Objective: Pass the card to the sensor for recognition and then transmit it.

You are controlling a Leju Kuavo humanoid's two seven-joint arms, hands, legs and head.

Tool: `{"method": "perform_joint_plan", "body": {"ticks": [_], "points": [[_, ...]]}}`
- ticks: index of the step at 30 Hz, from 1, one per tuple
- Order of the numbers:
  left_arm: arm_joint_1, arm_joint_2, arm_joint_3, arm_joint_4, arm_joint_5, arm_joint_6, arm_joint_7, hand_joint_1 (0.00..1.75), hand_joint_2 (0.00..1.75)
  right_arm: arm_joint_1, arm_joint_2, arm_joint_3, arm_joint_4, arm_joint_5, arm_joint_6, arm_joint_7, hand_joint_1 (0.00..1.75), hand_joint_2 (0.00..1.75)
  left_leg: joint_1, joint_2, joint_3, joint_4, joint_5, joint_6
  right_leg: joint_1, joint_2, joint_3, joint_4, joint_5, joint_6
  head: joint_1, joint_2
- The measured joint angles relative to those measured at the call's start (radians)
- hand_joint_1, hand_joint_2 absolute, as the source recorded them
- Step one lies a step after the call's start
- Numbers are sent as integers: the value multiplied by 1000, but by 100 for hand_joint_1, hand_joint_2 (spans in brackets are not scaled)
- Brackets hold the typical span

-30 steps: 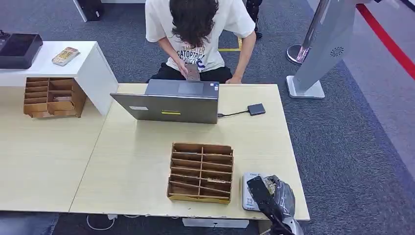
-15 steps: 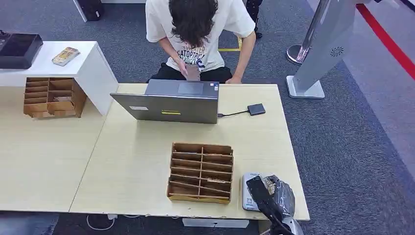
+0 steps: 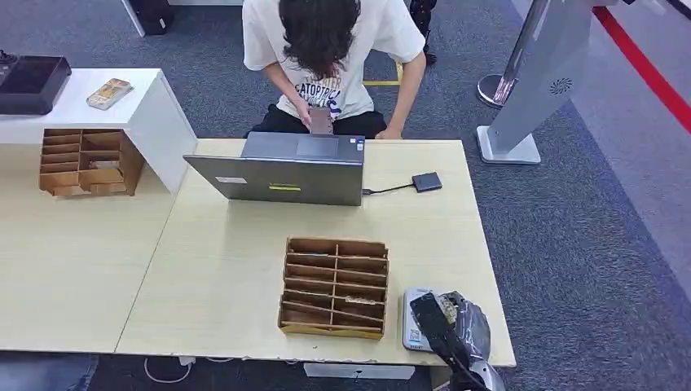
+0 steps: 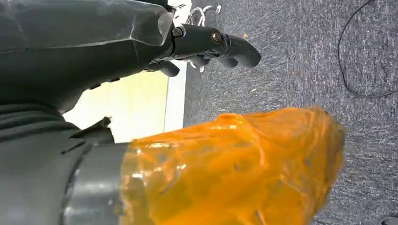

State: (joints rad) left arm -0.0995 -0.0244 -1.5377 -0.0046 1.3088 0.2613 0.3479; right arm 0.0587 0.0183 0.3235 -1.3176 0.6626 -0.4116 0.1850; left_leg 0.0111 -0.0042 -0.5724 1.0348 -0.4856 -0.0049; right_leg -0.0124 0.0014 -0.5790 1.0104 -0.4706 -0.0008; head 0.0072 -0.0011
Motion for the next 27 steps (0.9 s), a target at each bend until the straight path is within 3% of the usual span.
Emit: {"method": "perform_joint_plan", "body": {"ticks": [27], "points": [[1, -7, -2, 0, -20, 0, 9, 0, 0, -7, 2, 0, 10, -3, -7, -6, 175, 175, 0, 0, 0, 0, 0, 0, 0, 0, 0, 0, 0, 0, 0, 0]]}}
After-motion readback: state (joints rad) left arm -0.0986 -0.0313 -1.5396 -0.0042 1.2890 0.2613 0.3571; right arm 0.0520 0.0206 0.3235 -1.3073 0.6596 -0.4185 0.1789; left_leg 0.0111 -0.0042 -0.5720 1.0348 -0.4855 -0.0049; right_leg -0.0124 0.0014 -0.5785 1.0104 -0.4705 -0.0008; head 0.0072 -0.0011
